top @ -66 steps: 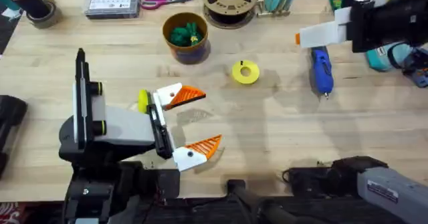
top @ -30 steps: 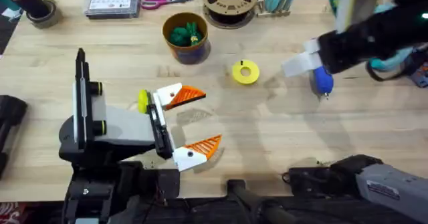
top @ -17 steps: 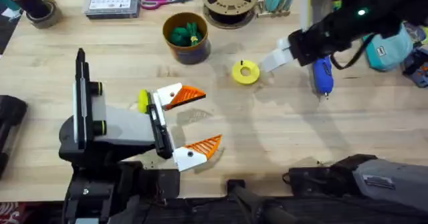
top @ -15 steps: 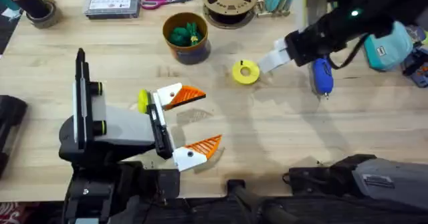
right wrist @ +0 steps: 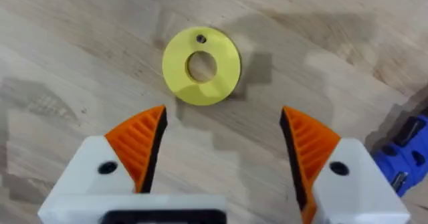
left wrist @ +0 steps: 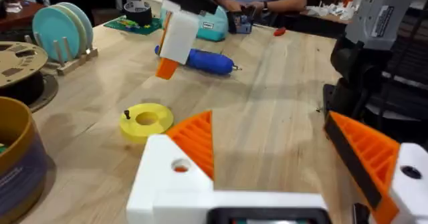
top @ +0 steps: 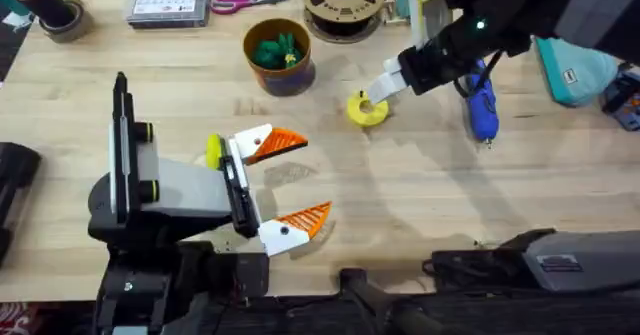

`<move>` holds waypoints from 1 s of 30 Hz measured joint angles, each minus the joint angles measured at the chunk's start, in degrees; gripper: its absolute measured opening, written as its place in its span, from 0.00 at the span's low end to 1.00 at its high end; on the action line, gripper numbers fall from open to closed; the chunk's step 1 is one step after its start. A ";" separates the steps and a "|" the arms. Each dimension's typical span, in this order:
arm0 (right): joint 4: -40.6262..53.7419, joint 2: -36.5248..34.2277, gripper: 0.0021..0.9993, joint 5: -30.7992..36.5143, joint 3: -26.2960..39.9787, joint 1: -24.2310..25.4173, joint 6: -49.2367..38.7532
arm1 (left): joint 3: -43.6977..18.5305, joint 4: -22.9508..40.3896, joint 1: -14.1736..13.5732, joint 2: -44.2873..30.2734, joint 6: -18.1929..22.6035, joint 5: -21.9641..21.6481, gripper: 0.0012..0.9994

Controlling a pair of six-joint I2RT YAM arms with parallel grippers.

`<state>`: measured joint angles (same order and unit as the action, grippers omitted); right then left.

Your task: Pick up the gripper from the table and insert it into the empty holder that is missing its gripper. Then pick up a screw, insert it into the mounting hole, and use the screwdriver to tighten it. Finally, clean up the table by picking up the vegetable and placing it into the bucket.

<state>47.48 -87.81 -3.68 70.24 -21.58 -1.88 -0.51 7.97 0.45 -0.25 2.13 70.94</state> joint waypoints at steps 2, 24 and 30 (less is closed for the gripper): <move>-0.60 -0.57 1.00 0.02 0.00 0.00 0.17 | -0.02 0.00 0.00 0.00 0.00 0.01 0.99; -5.35 -1.52 1.00 0.04 0.00 -4.95 0.19 | 0.00 0.00 0.00 -0.02 0.00 0.01 0.99; -5.52 -1.52 1.00 1.46 0.00 -5.49 0.64 | -0.01 0.00 0.00 -0.01 0.00 0.01 0.99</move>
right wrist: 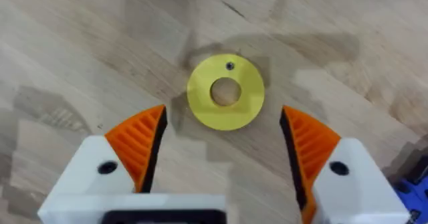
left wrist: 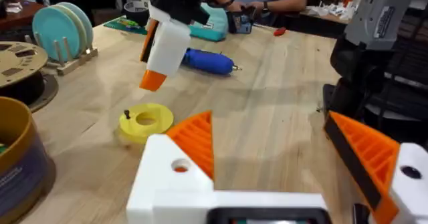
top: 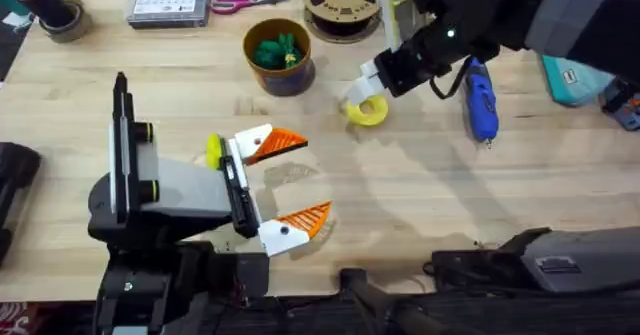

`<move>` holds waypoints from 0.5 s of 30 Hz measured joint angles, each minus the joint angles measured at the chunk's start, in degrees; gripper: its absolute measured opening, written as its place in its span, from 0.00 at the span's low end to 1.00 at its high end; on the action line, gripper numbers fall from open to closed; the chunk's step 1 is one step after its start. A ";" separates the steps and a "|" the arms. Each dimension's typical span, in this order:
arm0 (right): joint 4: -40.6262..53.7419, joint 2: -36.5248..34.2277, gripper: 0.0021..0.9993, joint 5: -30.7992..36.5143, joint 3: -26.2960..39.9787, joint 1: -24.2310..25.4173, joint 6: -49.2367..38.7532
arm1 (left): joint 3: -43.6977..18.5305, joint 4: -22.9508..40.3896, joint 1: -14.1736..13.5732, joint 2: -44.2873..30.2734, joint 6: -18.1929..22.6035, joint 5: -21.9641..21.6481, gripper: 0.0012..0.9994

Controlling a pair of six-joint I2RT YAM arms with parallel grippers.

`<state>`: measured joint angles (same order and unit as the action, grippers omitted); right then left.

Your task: Pick up the gripper from the table and insert it into the empty holder that is missing its gripper. Then pick up a screw, insert it into the mounting hole, and use the screwdriver to tighten it. Finally, clean up the table by picking up the vegetable and placing it into the bucket.

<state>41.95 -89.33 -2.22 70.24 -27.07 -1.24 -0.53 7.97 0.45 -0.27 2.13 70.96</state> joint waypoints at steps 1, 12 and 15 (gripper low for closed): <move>-0.02 -0.05 1.00 0.26 0.00 0.00 0.05 | -0.01 0.00 0.00 -0.01 0.00 0.00 0.99; -3.75 -5.31 1.00 1.36 0.00 0.00 0.73 | -0.01 0.00 0.00 0.01 0.00 0.00 0.99; -4.82 -5.90 1.00 1.36 0.00 0.00 0.84 | 0.01 0.00 0.00 0.01 0.00 -0.02 0.99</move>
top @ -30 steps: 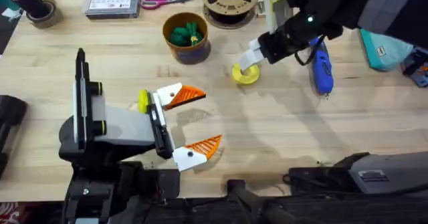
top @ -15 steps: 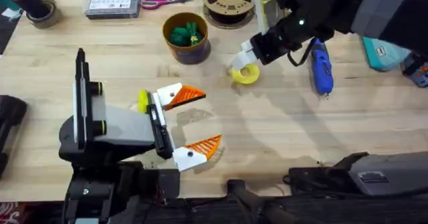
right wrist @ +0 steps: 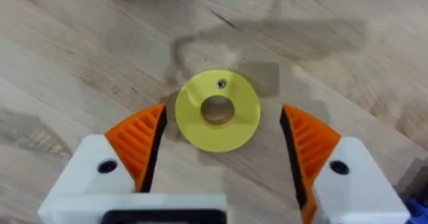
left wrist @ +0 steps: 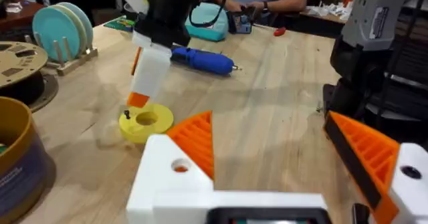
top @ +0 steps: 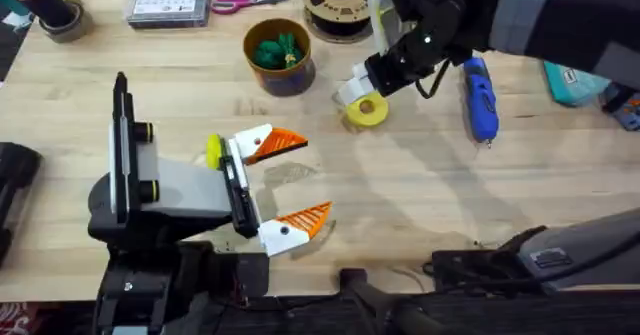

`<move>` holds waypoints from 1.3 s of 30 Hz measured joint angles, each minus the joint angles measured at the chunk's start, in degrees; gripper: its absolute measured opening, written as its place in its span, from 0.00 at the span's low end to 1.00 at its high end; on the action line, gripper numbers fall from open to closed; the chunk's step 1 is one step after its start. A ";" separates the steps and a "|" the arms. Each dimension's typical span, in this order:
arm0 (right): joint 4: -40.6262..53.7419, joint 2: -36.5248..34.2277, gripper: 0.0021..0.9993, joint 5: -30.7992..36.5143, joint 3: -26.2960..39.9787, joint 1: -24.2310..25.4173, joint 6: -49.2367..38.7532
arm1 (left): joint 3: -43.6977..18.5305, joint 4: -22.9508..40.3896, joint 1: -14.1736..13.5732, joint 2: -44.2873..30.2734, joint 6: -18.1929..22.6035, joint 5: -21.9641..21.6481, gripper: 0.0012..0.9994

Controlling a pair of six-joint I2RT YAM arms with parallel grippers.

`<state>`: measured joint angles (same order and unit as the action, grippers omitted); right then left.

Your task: Pick up the gripper from the table and insert it into the empty holder that is missing its gripper. Then pick up a screw, insert it into the mounting hole, and use the screwdriver to tighten it. Finally, clean up the table by picking up the vegetable and placing it into the bucket.

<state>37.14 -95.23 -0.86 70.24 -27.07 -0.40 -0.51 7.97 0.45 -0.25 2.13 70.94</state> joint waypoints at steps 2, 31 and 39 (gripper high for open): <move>-0.49 -0.39 1.00 0.01 0.00 0.00 0.00 | -0.01 0.00 0.00 0.00 0.00 0.02 0.99; -4.41 -6.63 0.75 0.00 0.00 0.00 0.88 | 0.00 0.00 0.00 0.00 0.00 0.01 0.99; -5.63 -6.63 0.66 0.00 0.00 -0.15 2.04 | -0.02 0.00 0.00 0.00 0.00 0.02 0.99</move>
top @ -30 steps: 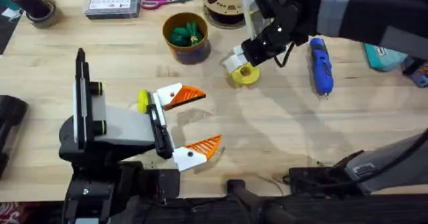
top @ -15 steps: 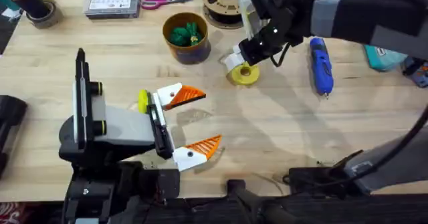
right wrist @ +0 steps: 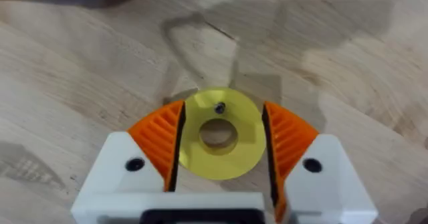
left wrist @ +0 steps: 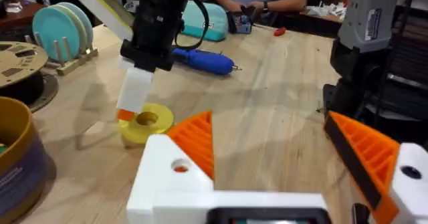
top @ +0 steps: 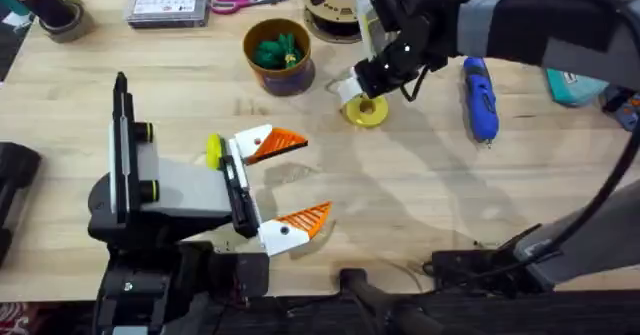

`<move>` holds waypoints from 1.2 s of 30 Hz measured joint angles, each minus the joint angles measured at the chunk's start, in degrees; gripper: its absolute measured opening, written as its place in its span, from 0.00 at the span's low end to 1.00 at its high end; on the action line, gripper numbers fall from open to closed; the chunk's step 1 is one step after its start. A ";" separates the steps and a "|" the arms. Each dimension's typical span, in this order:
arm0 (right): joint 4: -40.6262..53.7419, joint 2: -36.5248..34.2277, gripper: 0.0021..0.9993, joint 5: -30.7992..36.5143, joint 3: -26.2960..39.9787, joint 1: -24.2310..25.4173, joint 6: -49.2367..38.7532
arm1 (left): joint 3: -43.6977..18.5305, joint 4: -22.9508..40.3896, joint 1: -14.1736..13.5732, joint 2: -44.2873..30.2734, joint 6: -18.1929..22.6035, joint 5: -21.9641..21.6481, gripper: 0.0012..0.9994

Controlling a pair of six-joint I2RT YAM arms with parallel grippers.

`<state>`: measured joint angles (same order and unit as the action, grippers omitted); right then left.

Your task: Pick up the gripper from the table and insert it into the empty holder that is missing its gripper. Then pick up a screw, insert it into the mounting hole, and use the screwdriver to tighten it. Finally, clean up the table by picking up the vegetable and placing it into the bucket.

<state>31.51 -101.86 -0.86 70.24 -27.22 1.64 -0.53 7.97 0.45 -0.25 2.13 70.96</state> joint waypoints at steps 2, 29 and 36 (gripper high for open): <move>0.00 0.00 0.66 0.00 0.00 -0.10 0.35 | 0.02 0.00 0.00 -0.01 0.00 0.00 0.99; -1.66 -1.55 0.60 0.00 0.00 -0.90 1.02 | 0.01 0.00 0.00 -0.01 0.00 -0.01 0.99; -1.27 -1.55 0.53 0.00 0.00 -0.90 1.02 | 0.00 0.00 0.00 -0.02 0.00 0.00 0.99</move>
<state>30.24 -103.42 -0.86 70.24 -28.12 2.66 -0.53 7.97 0.45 -0.27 2.13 70.96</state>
